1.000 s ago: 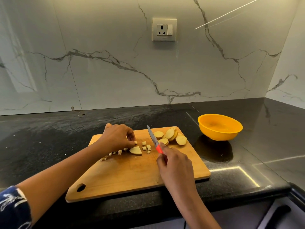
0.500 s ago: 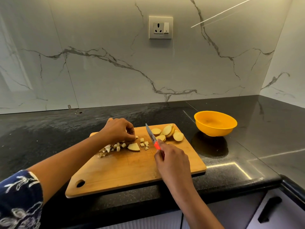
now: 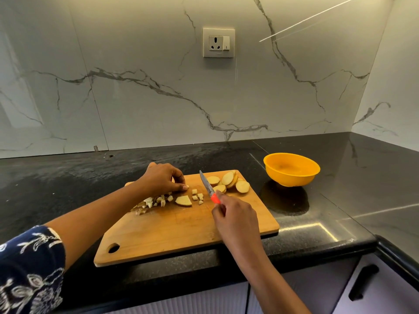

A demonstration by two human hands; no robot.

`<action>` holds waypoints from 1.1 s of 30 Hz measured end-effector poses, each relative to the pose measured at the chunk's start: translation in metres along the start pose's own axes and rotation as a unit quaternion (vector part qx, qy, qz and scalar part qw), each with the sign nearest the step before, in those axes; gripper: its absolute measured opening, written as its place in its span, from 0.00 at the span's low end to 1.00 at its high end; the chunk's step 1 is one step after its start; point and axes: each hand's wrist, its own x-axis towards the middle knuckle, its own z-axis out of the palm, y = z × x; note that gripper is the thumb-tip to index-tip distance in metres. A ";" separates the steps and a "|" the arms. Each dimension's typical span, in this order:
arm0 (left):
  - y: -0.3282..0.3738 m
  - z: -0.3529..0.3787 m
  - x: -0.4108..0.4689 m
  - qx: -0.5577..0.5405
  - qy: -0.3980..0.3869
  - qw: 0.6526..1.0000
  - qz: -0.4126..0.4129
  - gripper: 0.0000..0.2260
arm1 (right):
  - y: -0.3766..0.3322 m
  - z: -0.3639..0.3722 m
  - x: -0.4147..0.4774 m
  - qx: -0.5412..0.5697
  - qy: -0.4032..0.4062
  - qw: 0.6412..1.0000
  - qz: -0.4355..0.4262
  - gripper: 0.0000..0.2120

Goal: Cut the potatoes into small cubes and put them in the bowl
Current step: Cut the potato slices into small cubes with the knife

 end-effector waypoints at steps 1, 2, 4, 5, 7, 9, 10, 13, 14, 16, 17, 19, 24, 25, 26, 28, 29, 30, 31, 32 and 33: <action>0.000 0.000 -0.001 -0.003 0.005 1.000 -0.003 0.10 | 0.000 0.000 0.000 -0.003 0.001 1.000 -0.001 0.21; 0.001 0.000 -0.003 -0.009 0.008 1.000 -0.006 0.10 | 0.001 0.000 0.000 -0.005 0.001 1.000 0.000 0.21; 0.000 0.000 -0.007 -0.023 0.008 1.000 -0.012 0.09 | 0.001 0.000 0.001 -0.008 0.002 1.000 0.001 0.21; 0.000 0.000 -0.008 -0.034 0.004 0.999 -0.014 0.09 | 0.000 0.001 0.000 -0.009 0.003 1.000 0.001 0.21; 0.000 0.000 -0.011 -0.061 0.002 0.998 -0.016 0.07 | 0.000 0.001 0.000 -0.012 0.005 1.000 -0.001 0.21; -0.001 -0.002 -0.013 -0.086 0.004 0.996 -0.014 0.06 | 0.001 0.002 0.000 -0.013 0.007 1.000 -0.003 0.21; -0.003 -0.004 -0.014 -0.103 0.004 0.995 -0.013 0.06 | 0.001 0.002 0.000 -0.013 0.008 1.000 -0.003 0.21; -0.004 -0.010 -0.020 -0.169 0.010 0.986 -0.011 0.06 | 0.001 0.002 0.000 -0.010 0.011 1.000 -0.003 0.20; -0.004 -0.012 -0.022 -0.168 0.021 0.986 -0.014 0.07 | 0.001 0.003 0.000 -0.009 0.012 1.000 -0.002 0.20; -0.004 -0.015 -0.027 -0.069 0.044 0.996 -0.017 0.09 | 0.002 0.003 0.000 -0.010 0.013 1.000 -0.004 0.20; -0.004 -0.015 -0.030 0.002 0.046 0.999 -0.015 0.10 | 0.001 0.003 0.000 -0.009 0.013 1.000 -0.004 0.20; -0.004 -0.013 -0.034 0.077 0.022 0.997 -0.001 0.12 | 0.002 0.003 0.000 -0.006 0.014 1.000 -0.005 0.20; -0.005 -0.001 -0.044 0.075 -0.020 0.997 0.028 0.14 | 0.002 0.003 0.001 -0.012 0.011 1.000 -0.007 0.21; -0.005 0.000 -0.047 0.057 -0.002 0.998 0.026 0.13 | 0.002 0.003 0.000 -0.011 0.011 1.000 -0.008 0.21; -0.006 0.000 -0.049 0.038 0.020 0.999 0.024 0.13 | 0.002 0.003 0.000 -0.009 0.012 1.000 -0.008 0.20; -0.006 -0.002 -0.053 0.011 0.055 0.998 0.020 0.11 | 0.002 0.003 0.000 -0.009 0.011 1.000 -0.009 0.21; -0.007 -0.003 -0.054 0.008 0.063 0.998 0.019 0.11 | 0.002 0.003 0.000 -0.010 0.010 1.000 -0.009 0.21; -0.007 -0.004 -0.055 0.011 0.062 0.998 0.017 0.11 | 0.002 0.003 0.000 -0.010 0.009 1.000 -0.010 0.21; -0.007 -0.005 -0.056 0.017 0.055 0.998 0.015 0.12 | 0.002 0.003 0.000 -0.010 0.008 1.000 -0.011 0.21; -0.006 -0.005 -0.055 0.025 0.042 0.999 0.014 0.13 | 0.002 0.003 0.000 -0.010 0.008 1.000 -0.012 0.21; -0.005 -0.004 -0.056 0.033 0.026 0.999 0.014 0.15 | 0.002 0.003 -0.001 -0.011 0.006 1.000 -0.012 0.21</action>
